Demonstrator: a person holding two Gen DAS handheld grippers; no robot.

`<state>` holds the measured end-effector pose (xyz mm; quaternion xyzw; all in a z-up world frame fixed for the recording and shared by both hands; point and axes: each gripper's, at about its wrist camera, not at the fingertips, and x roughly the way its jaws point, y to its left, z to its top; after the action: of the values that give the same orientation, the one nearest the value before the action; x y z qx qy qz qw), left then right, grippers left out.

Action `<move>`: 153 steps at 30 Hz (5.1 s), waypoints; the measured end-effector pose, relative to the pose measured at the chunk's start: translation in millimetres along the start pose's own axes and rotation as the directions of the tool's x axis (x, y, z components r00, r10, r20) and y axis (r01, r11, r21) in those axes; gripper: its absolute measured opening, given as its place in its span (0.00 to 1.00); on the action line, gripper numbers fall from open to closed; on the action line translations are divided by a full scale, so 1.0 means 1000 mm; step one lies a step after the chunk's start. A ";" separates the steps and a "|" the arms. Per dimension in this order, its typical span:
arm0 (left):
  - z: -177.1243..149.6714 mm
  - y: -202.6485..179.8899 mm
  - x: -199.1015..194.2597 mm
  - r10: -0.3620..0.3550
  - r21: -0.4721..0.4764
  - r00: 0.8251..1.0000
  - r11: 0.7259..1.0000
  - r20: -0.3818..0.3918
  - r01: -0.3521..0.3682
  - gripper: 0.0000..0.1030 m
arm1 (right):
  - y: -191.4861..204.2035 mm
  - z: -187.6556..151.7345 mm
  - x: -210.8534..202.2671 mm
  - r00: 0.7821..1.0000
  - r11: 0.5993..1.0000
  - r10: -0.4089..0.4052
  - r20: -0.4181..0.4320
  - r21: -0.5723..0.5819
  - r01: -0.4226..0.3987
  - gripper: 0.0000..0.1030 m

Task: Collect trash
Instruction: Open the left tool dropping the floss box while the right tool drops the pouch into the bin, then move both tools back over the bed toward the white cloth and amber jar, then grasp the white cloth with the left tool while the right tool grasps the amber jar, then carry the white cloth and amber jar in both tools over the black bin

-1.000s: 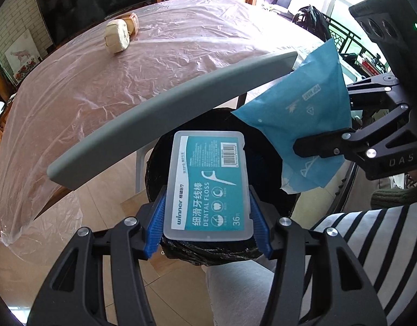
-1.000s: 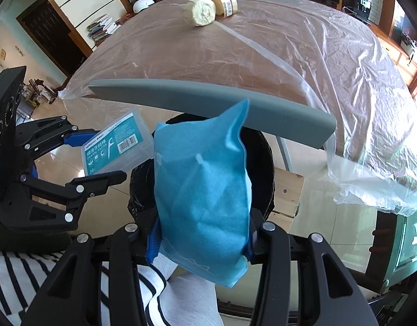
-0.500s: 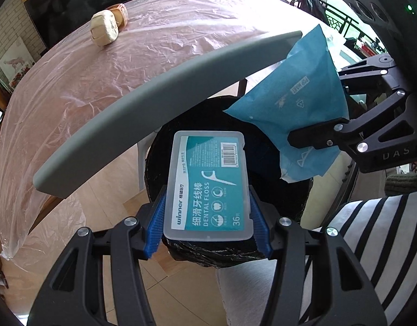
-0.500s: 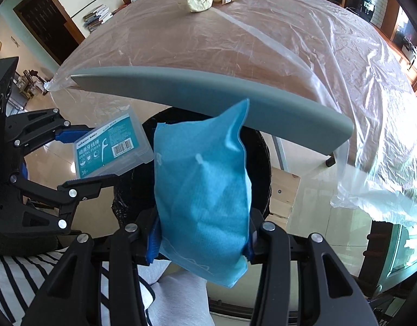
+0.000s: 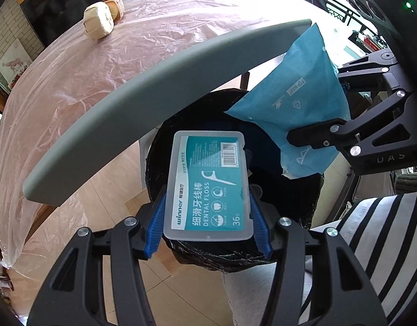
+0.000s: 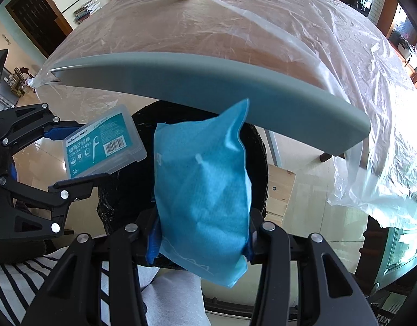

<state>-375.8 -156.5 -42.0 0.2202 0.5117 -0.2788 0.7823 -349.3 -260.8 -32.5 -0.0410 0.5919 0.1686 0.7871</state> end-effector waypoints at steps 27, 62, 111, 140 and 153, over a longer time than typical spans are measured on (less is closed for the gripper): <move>0.031 0.017 -0.104 -0.010 0.023 0.970 1.000 0.243 0.004 0.98 | -0.033 0.030 -0.148 0.905 0.997 -0.044 0.423 0.073 0.015 0.95; 0.133 0.111 -0.023 0.171 -0.110 0.944 0.983 0.281 -0.145 0.81 | -0.041 0.273 -0.010 0.992 0.864 0.087 0.088 0.490 -0.119 0.70; 0.160 0.183 -0.006 -0.025 -0.191 0.978 0.979 0.205 0.065 0.23 | -0.086 0.262 0.012 0.956 0.764 0.255 0.143 0.577 -0.290 0.48; 0.111 0.174 -0.053 0.027 -0.284 0.962 0.957 0.270 0.053 0.23 | -0.084 0.157 -0.069 0.892 0.757 0.358 0.277 0.472 -0.451 0.48; 0.071 0.119 -0.090 -0.027 -0.216 0.955 0.972 0.294 0.094 0.22 | -0.077 0.096 -0.096 0.855 0.741 0.438 0.277 0.428 -0.518 0.48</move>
<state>-277.3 -93.4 74.9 0.0702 0.4269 -0.2717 0.8597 -260.1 -328.4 76.6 0.3259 0.5407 0.2131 0.7457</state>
